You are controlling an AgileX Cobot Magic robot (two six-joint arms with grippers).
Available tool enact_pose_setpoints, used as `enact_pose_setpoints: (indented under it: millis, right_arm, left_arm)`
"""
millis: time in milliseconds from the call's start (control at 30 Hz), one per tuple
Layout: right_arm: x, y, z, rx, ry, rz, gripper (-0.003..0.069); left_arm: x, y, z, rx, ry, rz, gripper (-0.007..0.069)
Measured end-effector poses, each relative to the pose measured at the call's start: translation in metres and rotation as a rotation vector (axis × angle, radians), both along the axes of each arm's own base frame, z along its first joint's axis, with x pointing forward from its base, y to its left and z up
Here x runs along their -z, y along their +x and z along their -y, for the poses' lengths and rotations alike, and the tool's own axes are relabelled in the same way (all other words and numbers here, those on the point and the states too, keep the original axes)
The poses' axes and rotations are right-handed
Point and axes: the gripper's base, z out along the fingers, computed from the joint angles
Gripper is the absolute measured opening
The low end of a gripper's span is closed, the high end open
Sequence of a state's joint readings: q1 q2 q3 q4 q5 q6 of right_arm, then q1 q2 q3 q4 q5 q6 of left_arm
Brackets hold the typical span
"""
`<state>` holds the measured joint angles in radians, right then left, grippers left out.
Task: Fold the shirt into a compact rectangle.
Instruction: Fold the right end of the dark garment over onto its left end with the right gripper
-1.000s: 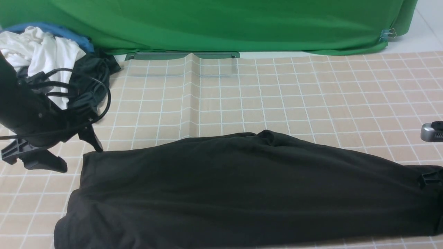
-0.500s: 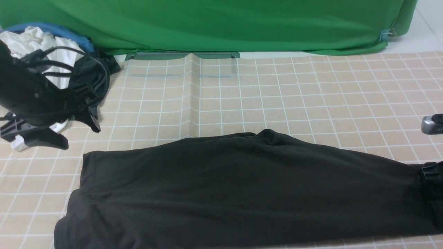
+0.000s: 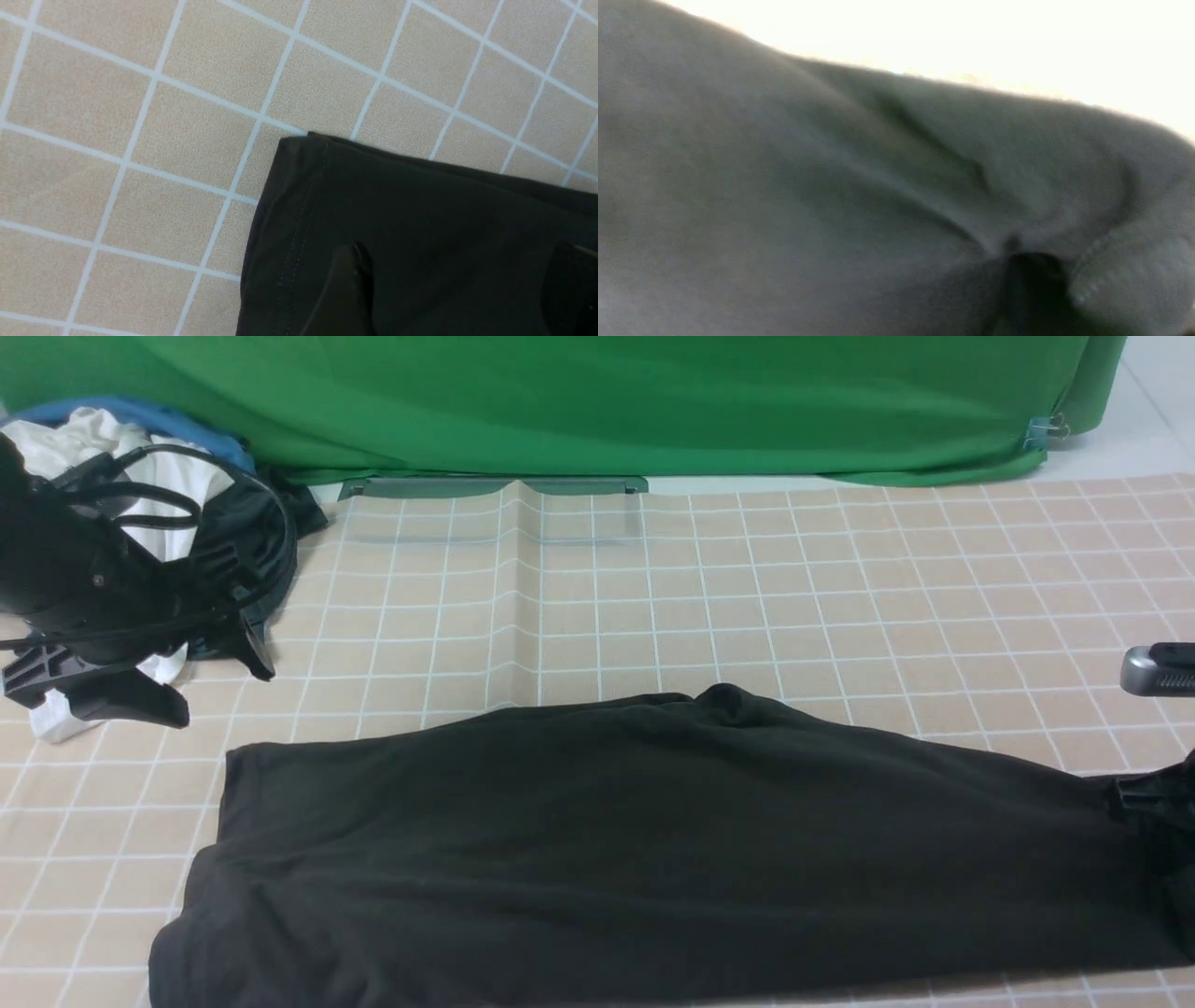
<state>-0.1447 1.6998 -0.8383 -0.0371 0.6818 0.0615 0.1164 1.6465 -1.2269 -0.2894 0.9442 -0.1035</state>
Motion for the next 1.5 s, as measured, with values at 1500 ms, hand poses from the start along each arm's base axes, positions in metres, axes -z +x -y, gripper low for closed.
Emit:
enact_pose_setpoints:
  millis: [1500]
  right_arm:
    - [-0.138, -0.020, -0.320, -0.383, 0.353, 0.386, 0.0067]
  left_arm:
    - [-0.082, 0.014, -0.001, 0.035, 0.036, 0.232, 0.0502]
